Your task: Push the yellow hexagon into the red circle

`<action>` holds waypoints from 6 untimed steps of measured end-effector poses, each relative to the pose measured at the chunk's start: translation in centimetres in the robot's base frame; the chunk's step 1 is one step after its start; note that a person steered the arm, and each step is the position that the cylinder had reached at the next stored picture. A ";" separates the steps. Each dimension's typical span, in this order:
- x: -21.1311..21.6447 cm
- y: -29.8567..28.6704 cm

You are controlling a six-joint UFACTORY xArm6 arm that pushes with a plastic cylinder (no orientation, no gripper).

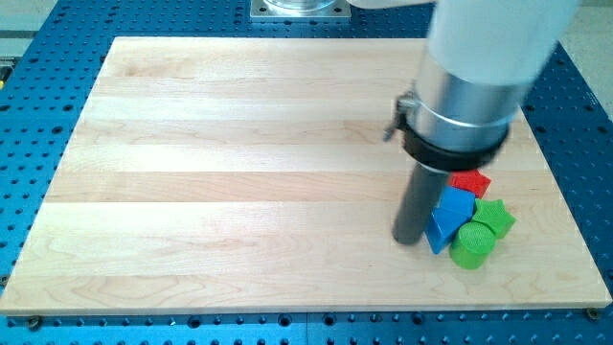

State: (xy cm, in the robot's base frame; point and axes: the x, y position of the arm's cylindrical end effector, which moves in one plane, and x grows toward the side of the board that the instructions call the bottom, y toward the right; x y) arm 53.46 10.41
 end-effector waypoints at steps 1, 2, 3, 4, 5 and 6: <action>-8.6 -0.5; -16.2 0.7; -19.5 5.8; -21.4 9.2; -22.5 10.6; -17.7 10.2</action>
